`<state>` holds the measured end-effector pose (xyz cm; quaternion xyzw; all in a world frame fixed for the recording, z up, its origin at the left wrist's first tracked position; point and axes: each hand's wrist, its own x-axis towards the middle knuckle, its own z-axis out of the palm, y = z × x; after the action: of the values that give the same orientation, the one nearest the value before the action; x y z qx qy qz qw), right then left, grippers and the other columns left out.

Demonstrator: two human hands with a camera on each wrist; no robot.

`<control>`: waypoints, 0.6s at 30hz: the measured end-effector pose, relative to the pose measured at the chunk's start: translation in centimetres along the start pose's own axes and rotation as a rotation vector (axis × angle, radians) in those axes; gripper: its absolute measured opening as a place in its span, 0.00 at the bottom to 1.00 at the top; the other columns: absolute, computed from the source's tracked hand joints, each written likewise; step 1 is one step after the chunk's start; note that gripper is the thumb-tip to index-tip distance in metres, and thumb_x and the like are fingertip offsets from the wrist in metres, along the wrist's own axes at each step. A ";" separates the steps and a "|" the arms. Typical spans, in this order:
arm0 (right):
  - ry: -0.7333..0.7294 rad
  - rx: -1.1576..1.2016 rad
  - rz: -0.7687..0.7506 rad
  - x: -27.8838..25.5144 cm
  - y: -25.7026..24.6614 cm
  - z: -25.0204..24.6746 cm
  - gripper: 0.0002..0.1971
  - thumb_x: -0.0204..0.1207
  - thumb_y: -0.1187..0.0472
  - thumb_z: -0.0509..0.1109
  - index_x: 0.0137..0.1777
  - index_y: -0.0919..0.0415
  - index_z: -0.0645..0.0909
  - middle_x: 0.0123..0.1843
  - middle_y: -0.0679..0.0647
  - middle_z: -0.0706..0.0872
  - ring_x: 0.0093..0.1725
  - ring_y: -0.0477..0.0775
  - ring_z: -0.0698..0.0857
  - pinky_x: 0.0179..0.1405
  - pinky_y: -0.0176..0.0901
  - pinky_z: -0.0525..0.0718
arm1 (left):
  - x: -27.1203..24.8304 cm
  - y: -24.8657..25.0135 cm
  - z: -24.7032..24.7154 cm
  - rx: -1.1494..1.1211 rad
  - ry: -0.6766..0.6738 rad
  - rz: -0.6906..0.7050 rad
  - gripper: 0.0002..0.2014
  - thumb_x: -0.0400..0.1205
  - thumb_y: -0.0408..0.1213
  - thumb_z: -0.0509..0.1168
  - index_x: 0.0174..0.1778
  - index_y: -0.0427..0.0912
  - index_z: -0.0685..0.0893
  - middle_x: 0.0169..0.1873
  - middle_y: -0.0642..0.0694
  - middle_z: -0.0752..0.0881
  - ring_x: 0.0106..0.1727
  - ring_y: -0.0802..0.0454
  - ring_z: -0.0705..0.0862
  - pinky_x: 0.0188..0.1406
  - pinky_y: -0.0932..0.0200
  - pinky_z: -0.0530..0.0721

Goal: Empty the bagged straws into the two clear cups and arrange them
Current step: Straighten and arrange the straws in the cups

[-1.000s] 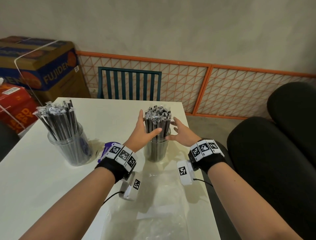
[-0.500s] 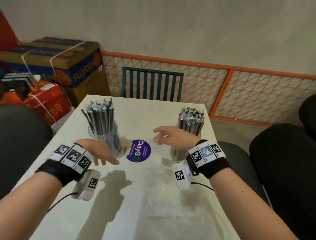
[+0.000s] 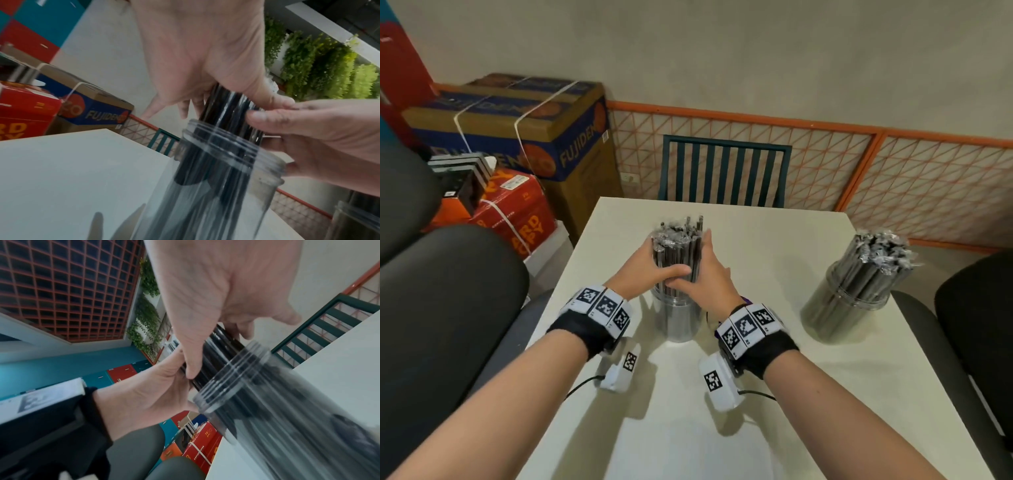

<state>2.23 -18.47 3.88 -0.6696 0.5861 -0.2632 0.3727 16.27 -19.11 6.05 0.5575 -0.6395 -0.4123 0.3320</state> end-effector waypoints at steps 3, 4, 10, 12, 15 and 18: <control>0.125 -0.010 0.047 0.9 -0.6 0.5 0.53 0.71 0.53 0.75 0.83 0.51 0.36 0.75 0.51 0.76 0.74 0.56 0.75 0.77 0.71 0.59 | 1.2 -0.5 0.0 -0.055 -0.005 0.019 0.33 0.71 0.40 0.76 0.71 0.45 0.71 0.62 0.51 0.81 0.62 0.58 0.78 0.62 0.67 0.74; 0.134 0.003 0.040 1.1 -0.9 0.5 0.50 0.72 0.56 0.74 0.83 0.50 0.41 0.72 0.52 0.79 0.72 0.57 0.77 0.76 0.69 0.65 | 1.4 -0.4 0.0 -0.056 0.004 0.033 0.30 0.72 0.39 0.75 0.69 0.46 0.73 0.61 0.50 0.82 0.61 0.58 0.79 0.60 0.69 0.74; -0.046 0.044 -0.132 0.0 -3.0 -4.1 0.31 0.71 0.62 0.75 0.74 0.56 0.69 0.67 0.53 0.83 0.66 0.49 0.79 0.65 0.41 0.76 | 0.5 0.3 -2.2 -0.098 0.083 0.141 0.25 0.71 0.37 0.75 0.61 0.53 0.75 0.49 0.64 0.81 0.50 0.75 0.77 0.45 0.83 0.75; -0.177 -0.026 -0.116 -0.3 -2.7 -5.1 0.36 0.68 0.60 0.78 0.75 0.54 0.67 0.71 0.51 0.80 0.68 0.46 0.76 0.70 0.43 0.72 | -0.4 0.0 -2.5 -0.042 -0.004 0.133 0.30 0.67 0.41 0.77 0.64 0.52 0.74 0.54 0.63 0.79 0.54 0.72 0.76 0.53 0.76 0.75; -0.242 -0.100 -0.069 -0.8 -1.7 -4.8 0.47 0.66 0.59 0.80 0.81 0.53 0.56 0.77 0.49 0.72 0.72 0.43 0.70 0.71 0.37 0.65 | -1.1 -1.5 -2.0 -0.010 -0.116 0.100 0.46 0.60 0.53 0.79 0.74 0.50 0.69 0.66 0.55 0.77 0.67 0.59 0.74 0.67 0.61 0.71; -0.224 -0.076 -0.038 -1.3 -1.2 -3.3 0.43 0.66 0.58 0.80 0.78 0.54 0.60 0.74 0.50 0.75 0.68 0.42 0.73 0.65 0.33 0.68 | -1.0 -1.9 -1.4 -0.038 -0.131 0.075 0.44 0.64 0.46 0.78 0.76 0.50 0.65 0.62 0.58 0.76 0.63 0.62 0.74 0.59 0.71 0.70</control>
<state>0.10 -17.82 6.92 -0.7194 0.5376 -0.1714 0.4050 18.53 -18.44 5.00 0.4984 -0.6724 -0.4474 0.3151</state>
